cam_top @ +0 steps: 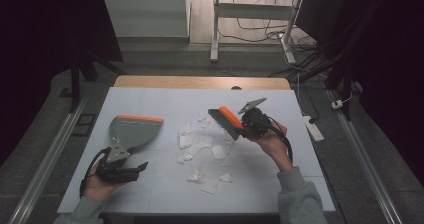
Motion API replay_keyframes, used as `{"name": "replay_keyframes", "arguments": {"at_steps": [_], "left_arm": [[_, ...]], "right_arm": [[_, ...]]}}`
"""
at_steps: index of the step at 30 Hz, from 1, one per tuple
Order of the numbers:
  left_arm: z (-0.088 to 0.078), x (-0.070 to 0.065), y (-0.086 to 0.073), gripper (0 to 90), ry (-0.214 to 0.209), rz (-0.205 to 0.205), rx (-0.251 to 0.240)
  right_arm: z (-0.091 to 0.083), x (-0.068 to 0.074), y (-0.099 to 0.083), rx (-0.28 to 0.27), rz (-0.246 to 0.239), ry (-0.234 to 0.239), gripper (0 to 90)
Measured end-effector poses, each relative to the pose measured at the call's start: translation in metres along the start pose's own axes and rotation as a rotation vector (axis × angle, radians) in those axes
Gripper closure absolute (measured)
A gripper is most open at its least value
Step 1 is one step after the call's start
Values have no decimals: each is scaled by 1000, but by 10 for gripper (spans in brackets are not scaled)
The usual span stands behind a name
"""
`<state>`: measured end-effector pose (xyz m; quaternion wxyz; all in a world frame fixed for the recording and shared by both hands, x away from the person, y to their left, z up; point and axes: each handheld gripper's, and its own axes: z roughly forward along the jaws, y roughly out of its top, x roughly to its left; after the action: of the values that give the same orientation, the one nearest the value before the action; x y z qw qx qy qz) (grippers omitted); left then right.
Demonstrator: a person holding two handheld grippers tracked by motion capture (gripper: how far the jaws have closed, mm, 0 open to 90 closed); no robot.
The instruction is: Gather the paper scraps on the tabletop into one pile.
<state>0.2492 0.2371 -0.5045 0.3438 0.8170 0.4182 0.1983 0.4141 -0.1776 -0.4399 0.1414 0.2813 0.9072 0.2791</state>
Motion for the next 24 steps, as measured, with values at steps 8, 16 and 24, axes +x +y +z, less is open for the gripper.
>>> {"name": "replay_keyframes", "arguments": {"at_steps": [8, 16, 24], "left_arm": [[0, 1, 0, 302, 3, -2, 1], [7, 1, 6, 297, -11, 30, 19], [8, 2, 4, 297, -26, 36, 18]], "right_arm": [[-13, -19, -5, -62, 54, -74, 698], [20, -43, 23, 51, 25, -126, 698], [62, -51, 64, 188, -34, -130, 698]]}}
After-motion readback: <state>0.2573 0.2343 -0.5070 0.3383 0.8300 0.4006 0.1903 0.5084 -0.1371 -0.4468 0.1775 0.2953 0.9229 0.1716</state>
